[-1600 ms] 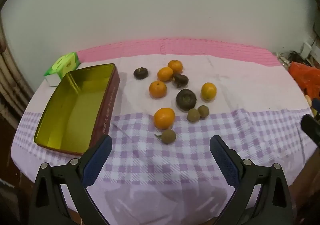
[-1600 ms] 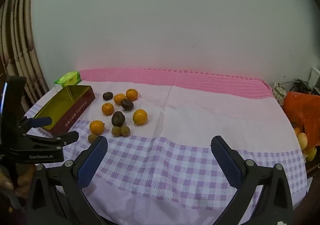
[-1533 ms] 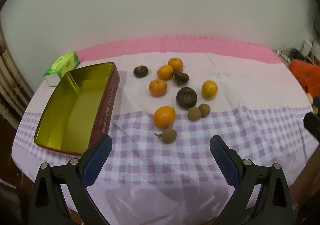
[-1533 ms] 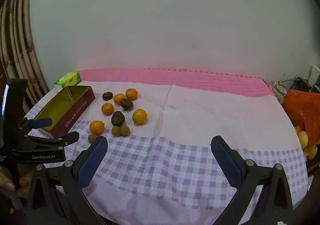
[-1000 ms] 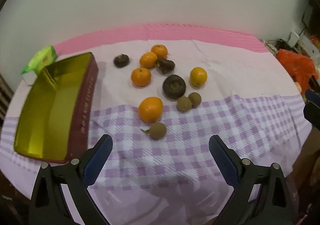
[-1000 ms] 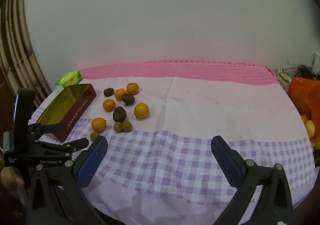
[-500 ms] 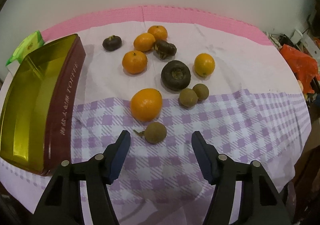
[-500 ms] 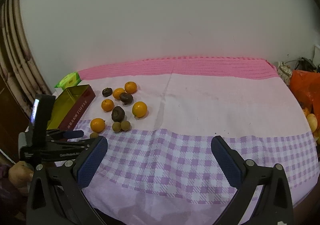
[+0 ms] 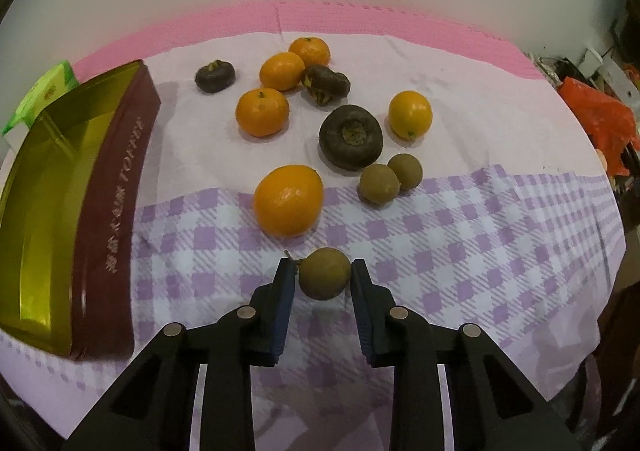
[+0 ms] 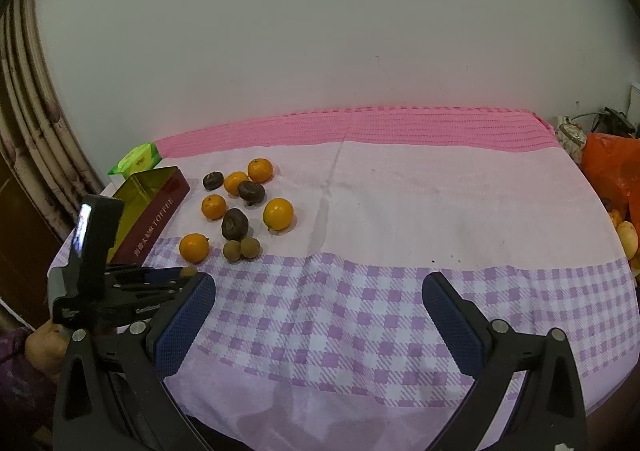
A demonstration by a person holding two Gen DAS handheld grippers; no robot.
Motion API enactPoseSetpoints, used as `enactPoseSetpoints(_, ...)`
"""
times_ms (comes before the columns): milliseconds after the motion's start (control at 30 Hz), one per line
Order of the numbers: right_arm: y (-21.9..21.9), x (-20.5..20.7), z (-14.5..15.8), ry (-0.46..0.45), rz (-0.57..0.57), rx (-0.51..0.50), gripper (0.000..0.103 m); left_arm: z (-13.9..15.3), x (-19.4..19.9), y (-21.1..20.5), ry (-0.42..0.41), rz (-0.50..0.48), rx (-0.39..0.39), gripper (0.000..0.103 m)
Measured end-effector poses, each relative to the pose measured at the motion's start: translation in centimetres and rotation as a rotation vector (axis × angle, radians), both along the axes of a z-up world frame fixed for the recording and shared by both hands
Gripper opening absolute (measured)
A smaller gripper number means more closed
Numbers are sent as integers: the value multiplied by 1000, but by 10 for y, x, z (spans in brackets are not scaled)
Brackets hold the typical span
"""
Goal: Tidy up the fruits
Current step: 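Lift the kiwi with the left gripper and carry it over the tin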
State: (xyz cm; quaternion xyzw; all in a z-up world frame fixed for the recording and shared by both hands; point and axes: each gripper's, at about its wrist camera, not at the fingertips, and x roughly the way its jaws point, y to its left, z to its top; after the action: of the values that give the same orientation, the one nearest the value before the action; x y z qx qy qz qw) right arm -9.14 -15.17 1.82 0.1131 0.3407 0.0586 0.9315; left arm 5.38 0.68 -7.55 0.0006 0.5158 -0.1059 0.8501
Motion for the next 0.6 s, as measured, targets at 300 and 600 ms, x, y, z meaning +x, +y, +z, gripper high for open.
enactPoseSetpoints(300,0,4,-12,42,-15,-16,103,49,-21,8,-74,30,-8,29)
enactPoseSetpoints(600,0,10,-28,107,-30,-29,103,84,-4,46,-126,127,77,29)
